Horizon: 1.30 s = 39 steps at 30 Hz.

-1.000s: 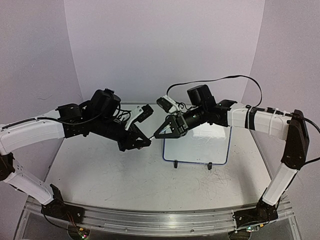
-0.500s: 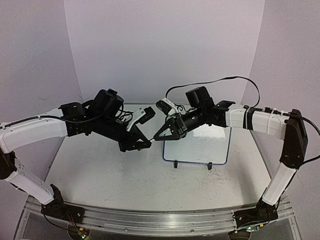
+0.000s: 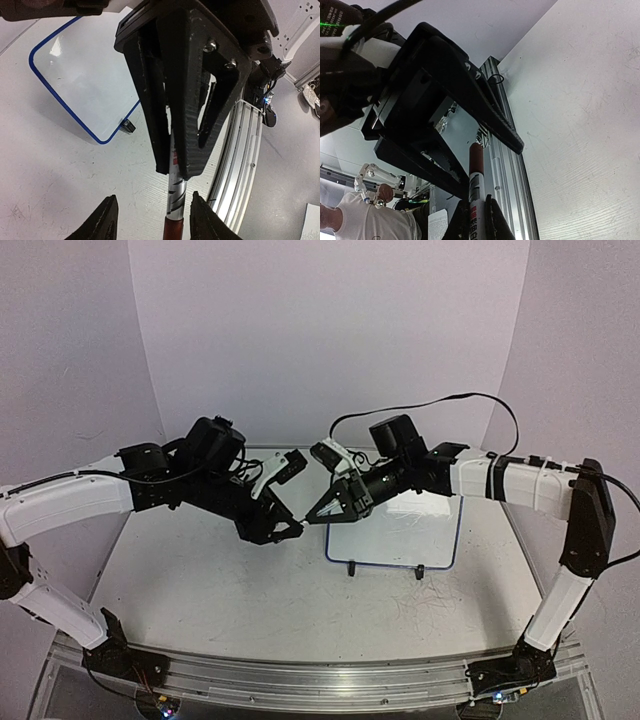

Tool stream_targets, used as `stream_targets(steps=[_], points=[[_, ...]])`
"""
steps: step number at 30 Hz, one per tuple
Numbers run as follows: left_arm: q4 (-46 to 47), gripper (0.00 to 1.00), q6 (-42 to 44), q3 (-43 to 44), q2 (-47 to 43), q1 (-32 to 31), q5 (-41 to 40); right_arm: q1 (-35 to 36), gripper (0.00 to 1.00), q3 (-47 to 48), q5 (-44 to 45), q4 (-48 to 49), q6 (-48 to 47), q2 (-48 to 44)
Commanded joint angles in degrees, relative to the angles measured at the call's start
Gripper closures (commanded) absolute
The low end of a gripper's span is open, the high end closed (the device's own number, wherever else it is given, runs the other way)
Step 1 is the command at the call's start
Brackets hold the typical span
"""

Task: Write a sentence on the whiteboard
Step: Pass from the left arm to the right, then open the pen cap from the whiteboard marker.

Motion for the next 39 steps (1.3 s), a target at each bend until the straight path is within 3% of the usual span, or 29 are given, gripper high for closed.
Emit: stream_targets(steps=[1,14,20,25,39], points=[[0.77,0.53,-2.33,-1.18,-2.20,0.14,0.58,-0.12,1.00,-0.38,0.08,1.70,-1.64,-2.48],[0.93,0.76,-1.33,-1.63,-2.11,0.14,3.57,-0.24,1.00,-1.28,0.03,1.70,-1.74,-3.80],[0.86,0.68,-1.25,-2.45,-2.44,0.14,4.34,-0.22,1.00,-0.78,0.00,1.70,-1.52,-4.02],[0.77,0.68,-1.25,-2.98,-2.67,0.14,4.71,-0.22,1.00,-0.67,-0.18,1.69,-1.35,-3.98],[0.56,0.97,2.25,-2.94,-3.11,0.14,2.75,-0.64,1.00,-1.15,-0.22,1.61,-1.79,-4.59]])
